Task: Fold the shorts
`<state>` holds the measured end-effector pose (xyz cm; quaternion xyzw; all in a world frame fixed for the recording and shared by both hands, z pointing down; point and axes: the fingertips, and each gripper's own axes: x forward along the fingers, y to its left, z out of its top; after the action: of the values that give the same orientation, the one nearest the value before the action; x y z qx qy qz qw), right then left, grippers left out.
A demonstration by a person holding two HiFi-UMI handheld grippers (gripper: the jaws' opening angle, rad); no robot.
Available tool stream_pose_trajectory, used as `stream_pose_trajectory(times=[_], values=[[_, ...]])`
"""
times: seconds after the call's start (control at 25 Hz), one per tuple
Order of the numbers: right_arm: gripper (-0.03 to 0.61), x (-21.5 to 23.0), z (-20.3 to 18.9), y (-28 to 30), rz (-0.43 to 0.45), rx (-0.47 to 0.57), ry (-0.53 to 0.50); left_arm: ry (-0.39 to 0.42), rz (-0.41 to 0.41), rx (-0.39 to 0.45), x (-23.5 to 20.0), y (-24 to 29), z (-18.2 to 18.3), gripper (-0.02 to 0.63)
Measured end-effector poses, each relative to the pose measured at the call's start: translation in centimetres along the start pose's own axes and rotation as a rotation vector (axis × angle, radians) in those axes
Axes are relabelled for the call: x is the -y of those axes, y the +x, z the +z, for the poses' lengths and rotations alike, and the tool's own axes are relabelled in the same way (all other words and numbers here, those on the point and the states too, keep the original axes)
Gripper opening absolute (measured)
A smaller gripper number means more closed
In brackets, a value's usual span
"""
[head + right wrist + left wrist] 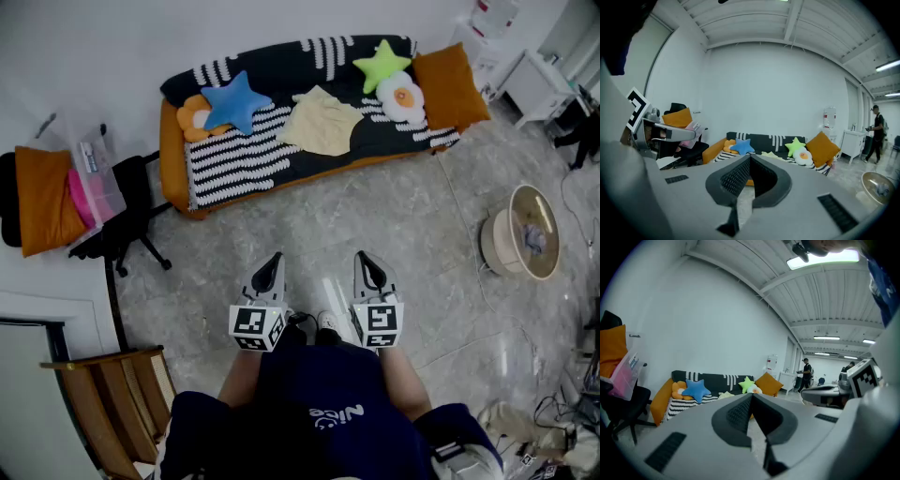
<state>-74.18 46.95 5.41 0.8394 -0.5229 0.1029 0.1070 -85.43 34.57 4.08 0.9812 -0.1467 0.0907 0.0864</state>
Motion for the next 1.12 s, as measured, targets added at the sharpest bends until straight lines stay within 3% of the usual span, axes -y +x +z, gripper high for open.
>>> stream_pose_trajectory(times=[0.4,0.68,0.72,0.8,0.84,0.96,1.12], values=[[0.008,-0.5,-1.0,-0.2,-0.011,-0.013,-0.015,0.003,-0.019,0.003,-0.2,0.5,-0.2,0.003],[0.011,-0.2,-1.8,-0.1,-0.033,-0.015,0.004,0.031,-0.094,-0.012,0.2,1.4,-0.8,0.008],[0.022,-0.4,-1.7,0.1,-0.024,-0.016,0.005,0.038,-0.110,-0.019,0.2,1.5,-0.9,0.052],[0.200,-1.1,-1.7,0.6,0.013,-0.027,0.008,0.057,-0.148,-0.044,0.1,1.7,-1.2,0.210],[0.243,-1.4,-1.7,0.8,0.025,-0.033,0.004,0.070,-0.168,-0.060,0.0,1.7,-1.4,0.246],[0.309,-1.9,-1.9,1.1,0.024,-0.054,-0.015,0.108,-0.218,-0.116,-0.4,1.8,-2.4,0.306],[0.322,-2.9,-2.4,1.6,-0.006,-0.068,-0.017,0.113,-0.244,-0.151,-2.0,1.5,-3.4,0.314]])
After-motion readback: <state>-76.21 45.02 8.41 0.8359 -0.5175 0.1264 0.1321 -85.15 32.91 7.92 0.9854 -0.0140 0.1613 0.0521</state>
